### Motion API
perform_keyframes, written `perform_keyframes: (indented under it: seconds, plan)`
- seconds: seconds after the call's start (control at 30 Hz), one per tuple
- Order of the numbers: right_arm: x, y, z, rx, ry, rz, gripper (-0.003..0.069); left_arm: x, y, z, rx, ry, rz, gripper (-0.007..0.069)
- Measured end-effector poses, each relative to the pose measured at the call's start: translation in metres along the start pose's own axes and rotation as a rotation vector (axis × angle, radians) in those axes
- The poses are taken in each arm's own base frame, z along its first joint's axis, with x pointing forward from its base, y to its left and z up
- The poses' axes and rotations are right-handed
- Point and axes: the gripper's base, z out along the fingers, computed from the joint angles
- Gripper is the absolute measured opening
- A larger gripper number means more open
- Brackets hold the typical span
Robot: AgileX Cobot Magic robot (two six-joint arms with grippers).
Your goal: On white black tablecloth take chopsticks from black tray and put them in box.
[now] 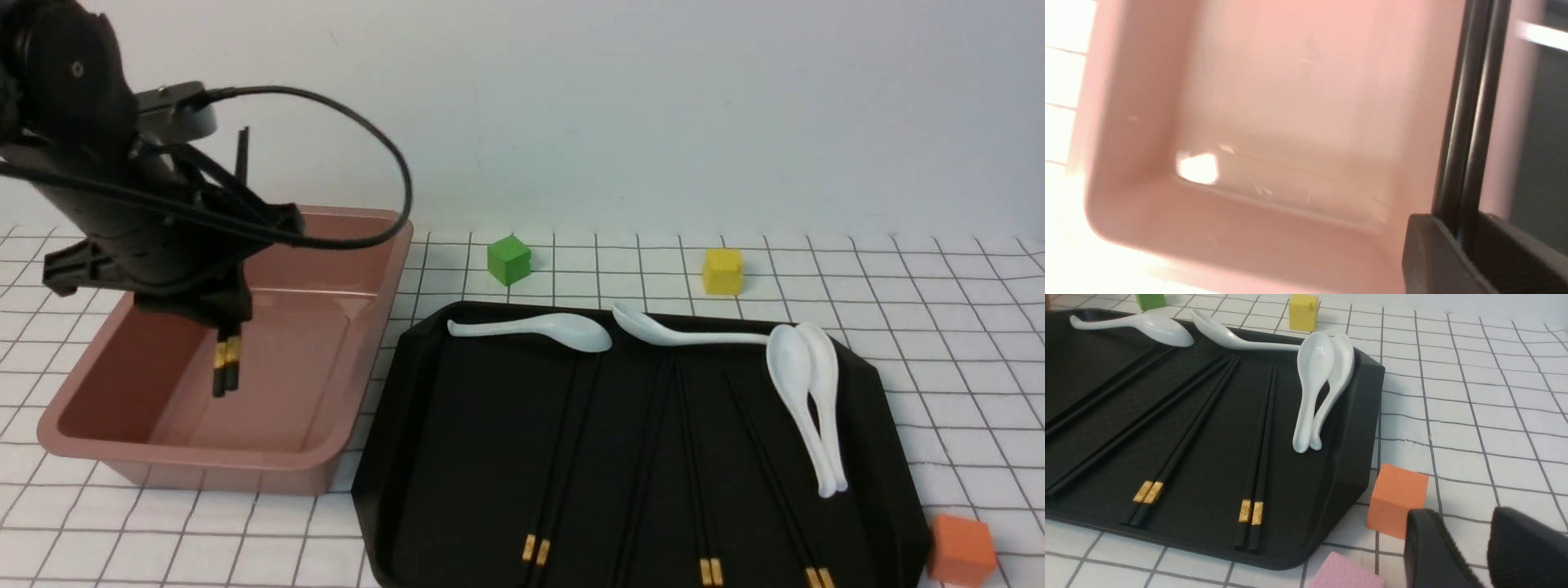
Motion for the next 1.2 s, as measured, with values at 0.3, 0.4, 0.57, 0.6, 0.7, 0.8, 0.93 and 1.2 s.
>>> perform_keyframes:
  seconds: [0.3, 0.4, 0.57, 0.6, 0.7, 0.8, 0.93, 1.2]
  plan:
    - [0.000, 0.000, 0.000, 0.000, 0.000, 0.000, 0.0240, -0.010, 0.032, 0.091, -0.117, 0.107, 0.004, 0.0148]
    - [0.000, 0.000, 0.000, 0.000, 0.000, 0.000, 0.0240, -0.006, 0.033, 0.101, -0.130, 0.151, -0.009, 0.0225]
    - [0.000, 0.000, 0.000, 0.000, 0.000, 0.000, 0.0240, -0.009, 0.028, 0.074, -0.117, 0.195, -0.029, 0.0286]
    - [0.000, 0.000, 0.000, 0.000, 0.000, 0.000, 0.0240, -0.012, 0.027, 0.063, -0.109, 0.183, -0.019, 0.0274]
    - [0.000, 0.000, 0.000, 0.000, 0.000, 0.000, 0.0240, -0.017, 0.024, 0.014, -0.076, 0.098, 0.025, 0.0173]
    - [0.000, 0.000, 0.000, 0.000, 0.000, 0.000, 0.0240, -0.014, 0.024, -0.026, -0.050, 0.020, 0.039, 0.0078]
    - [0.000, 0.000, 0.000, 0.000, 0.000, 0.000, 0.0240, 0.016, 0.032, -0.091, 0.006, -0.130, 0.073, -0.0013]
    - [0.000, 0.000, 0.000, 0.000, 0.000, 0.000, 0.0240, 0.148, 0.070, -0.131, 0.228, -0.483, 0.019, -0.0013]
